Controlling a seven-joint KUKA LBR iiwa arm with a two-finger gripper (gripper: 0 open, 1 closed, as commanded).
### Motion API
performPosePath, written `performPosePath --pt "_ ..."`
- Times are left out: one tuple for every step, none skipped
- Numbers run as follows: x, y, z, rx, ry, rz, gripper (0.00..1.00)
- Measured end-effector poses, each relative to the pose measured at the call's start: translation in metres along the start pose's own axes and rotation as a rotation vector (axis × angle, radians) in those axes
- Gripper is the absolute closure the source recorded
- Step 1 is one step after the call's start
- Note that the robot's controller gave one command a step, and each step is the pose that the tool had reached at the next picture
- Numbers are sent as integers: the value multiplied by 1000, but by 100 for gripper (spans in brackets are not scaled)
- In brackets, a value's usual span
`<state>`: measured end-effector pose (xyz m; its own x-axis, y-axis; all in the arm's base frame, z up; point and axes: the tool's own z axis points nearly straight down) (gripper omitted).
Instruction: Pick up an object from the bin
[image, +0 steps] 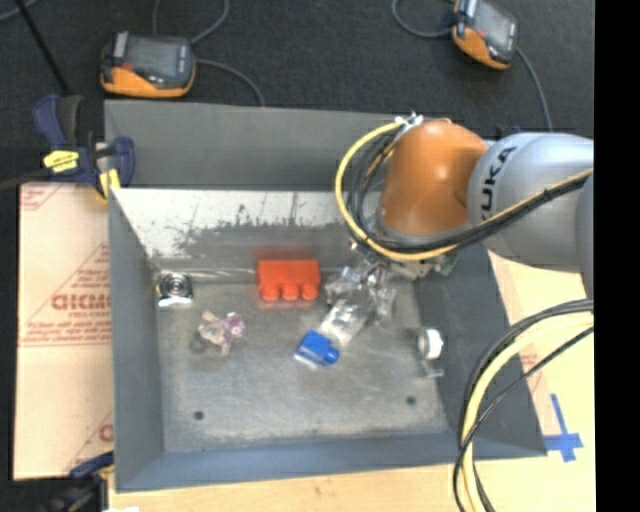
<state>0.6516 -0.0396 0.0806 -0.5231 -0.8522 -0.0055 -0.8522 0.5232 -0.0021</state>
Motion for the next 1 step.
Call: performPosePath --pt "3 9 -168 5 2 -4 100"
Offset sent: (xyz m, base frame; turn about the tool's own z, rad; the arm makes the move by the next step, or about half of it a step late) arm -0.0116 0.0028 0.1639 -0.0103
